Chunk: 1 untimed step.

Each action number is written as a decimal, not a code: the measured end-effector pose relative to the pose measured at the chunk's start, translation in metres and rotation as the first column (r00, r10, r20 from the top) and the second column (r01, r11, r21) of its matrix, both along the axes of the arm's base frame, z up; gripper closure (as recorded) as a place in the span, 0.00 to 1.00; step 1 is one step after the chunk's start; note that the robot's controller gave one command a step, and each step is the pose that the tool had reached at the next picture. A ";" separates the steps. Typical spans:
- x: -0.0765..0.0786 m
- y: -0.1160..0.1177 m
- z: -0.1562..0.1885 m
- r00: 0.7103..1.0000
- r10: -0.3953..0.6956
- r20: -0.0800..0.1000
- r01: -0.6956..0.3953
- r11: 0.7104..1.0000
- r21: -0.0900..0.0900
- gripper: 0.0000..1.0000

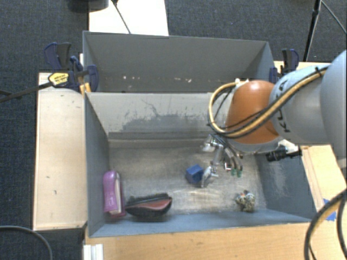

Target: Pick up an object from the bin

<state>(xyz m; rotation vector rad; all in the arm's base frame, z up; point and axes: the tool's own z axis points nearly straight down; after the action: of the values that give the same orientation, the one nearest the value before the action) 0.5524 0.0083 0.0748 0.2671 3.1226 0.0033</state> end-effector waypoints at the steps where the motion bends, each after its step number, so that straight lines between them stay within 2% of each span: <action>1: 0.003 0.000 0.003 1.000 -0.002 0.010 0.002 1.000 -0.001 1.00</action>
Offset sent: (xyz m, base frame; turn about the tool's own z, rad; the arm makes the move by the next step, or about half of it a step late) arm 0.0000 0.0000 0.0000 0.0000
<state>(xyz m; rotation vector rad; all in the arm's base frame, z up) 0.5549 0.0085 0.0779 0.2696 3.1121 0.0030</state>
